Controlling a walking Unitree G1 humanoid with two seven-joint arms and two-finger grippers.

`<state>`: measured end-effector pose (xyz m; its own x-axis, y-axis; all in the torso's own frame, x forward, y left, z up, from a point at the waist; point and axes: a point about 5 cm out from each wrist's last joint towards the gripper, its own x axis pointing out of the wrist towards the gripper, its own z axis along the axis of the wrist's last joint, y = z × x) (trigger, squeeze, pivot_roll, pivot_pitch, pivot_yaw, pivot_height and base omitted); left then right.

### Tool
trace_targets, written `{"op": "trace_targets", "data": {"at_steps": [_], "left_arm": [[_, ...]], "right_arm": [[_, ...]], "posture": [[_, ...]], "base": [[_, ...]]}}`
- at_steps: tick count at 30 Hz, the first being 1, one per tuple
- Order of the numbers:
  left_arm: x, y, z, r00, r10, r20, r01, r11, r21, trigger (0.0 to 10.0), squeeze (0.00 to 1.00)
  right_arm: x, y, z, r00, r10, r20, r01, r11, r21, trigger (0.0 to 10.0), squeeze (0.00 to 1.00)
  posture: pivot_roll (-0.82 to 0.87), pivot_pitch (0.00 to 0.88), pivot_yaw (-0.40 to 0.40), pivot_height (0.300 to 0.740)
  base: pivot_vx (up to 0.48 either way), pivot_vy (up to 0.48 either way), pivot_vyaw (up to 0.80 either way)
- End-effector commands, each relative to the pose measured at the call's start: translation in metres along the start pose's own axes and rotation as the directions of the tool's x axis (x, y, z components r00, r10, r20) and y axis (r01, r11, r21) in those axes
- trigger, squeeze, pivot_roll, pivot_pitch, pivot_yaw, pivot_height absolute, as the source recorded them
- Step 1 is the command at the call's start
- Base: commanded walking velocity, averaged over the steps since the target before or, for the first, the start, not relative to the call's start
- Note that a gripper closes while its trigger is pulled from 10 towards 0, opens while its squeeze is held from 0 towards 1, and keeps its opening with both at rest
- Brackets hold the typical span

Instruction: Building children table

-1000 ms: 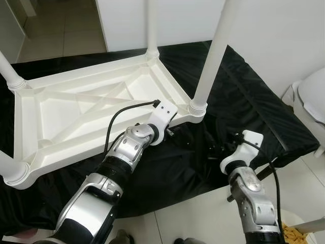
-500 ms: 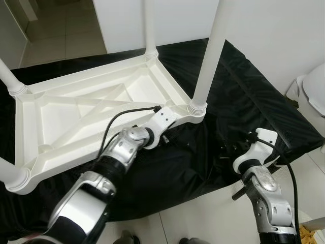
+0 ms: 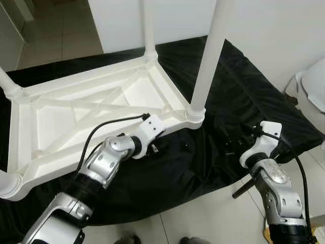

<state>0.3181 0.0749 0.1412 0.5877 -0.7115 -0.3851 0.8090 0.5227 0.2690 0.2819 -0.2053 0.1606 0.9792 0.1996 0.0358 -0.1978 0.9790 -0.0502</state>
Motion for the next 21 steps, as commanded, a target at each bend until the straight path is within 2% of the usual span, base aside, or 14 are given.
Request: {"op": "trace_targets", "data": {"at_steps": [1,4,8,12,21], "left_arm": [[-0.010,-0.015,-0.009,0.971,-0.237,-0.038,0.236,0.972,-0.018,10.0,0.00],[-0.014,-0.017,-0.011,0.970,-0.238,-0.043,0.237,0.971,-0.023,10.0,0.00],[-0.027,-0.031,-0.015,0.966,-0.254,-0.055,0.251,0.967,-0.045,10.0,0.00],[-0.032,-0.037,-0.015,0.965,-0.256,-0.054,0.253,0.966,-0.055,10.0,0.00],[-0.038,-0.038,-0.006,0.976,-0.216,-0.036,0.213,0.975,-0.059,10.0,0.00]], "right_arm": [[-0.001,0.002,-0.003,0.998,0.066,-0.020,-0.066,0.998,0.002,10.0,0.00],[-0.002,0.002,-0.003,0.994,0.103,-0.029,-0.103,0.995,-0.009,10.0,0.00],[-0.005,0.001,-0.002,0.967,0.247,-0.061,-0.249,0.968,-0.024,10.0,0.00],[-0.006,0.000,0.002,0.943,0.326,-0.063,-0.329,0.944,-0.034,10.0,0.00],[-0.005,0.001,0.001,0.892,0.439,-0.107,-0.446,0.893,-0.052,10.0,0.00]], "posture": [[-0.14,0.099,0.078,0.740],[-0.14,0.100,0.075,0.740],[-0.12,0.106,0.063,0.740],[-0.11,0.105,0.053,0.740],[-0.08,0.098,0.025,0.740]], "base": [[0.000,0.000,0.00],[0.000,0.000,0.00],[0.000,0.000,0.00],[0.000,0.000,0.00],[0.000,0.000,0.00]]}}
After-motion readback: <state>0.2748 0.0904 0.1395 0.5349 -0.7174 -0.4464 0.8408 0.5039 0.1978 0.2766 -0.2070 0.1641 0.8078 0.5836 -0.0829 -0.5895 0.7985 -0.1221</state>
